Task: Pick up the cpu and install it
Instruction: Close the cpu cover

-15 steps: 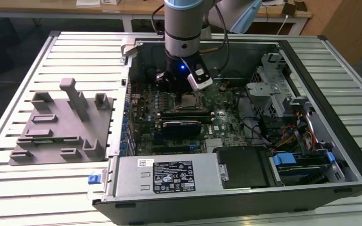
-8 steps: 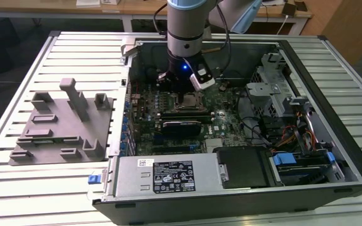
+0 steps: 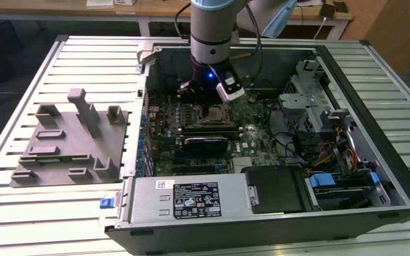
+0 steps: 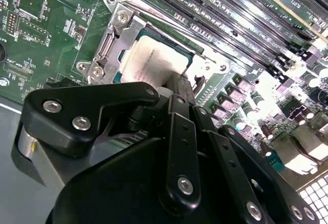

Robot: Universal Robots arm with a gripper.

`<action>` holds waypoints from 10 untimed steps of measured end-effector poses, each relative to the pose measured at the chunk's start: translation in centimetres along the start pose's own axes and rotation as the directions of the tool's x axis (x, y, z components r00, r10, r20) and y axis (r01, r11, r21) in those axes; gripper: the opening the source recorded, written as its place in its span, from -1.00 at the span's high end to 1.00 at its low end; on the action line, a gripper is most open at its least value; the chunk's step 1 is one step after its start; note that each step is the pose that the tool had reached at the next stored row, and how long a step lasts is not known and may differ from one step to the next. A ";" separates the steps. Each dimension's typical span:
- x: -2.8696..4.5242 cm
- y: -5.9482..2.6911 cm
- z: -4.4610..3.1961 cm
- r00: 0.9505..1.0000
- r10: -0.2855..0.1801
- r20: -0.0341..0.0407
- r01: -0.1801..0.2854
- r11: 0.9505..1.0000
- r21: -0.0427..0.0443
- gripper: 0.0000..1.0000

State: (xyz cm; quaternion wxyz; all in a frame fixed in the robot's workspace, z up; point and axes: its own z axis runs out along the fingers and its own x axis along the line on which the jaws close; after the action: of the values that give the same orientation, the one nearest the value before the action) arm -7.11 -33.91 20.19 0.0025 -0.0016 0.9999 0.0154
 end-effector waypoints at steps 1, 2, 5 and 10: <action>0.00 0.00 0.00 1.000 0.000 0.000 0.000 1.000 0.000 0.79; 0.05 0.00 0.00 1.000 0.000 0.001 0.000 1.000 0.000 0.79; 0.57 0.00 0.00 1.000 0.000 0.001 0.000 1.000 0.000 0.79; 0.74 -0.01 0.20 1.000 0.000 0.001 0.000 1.000 -0.001 0.79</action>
State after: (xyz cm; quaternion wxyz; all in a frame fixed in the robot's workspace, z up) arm -7.85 -33.92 19.98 0.0031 -0.0018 0.9999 0.0158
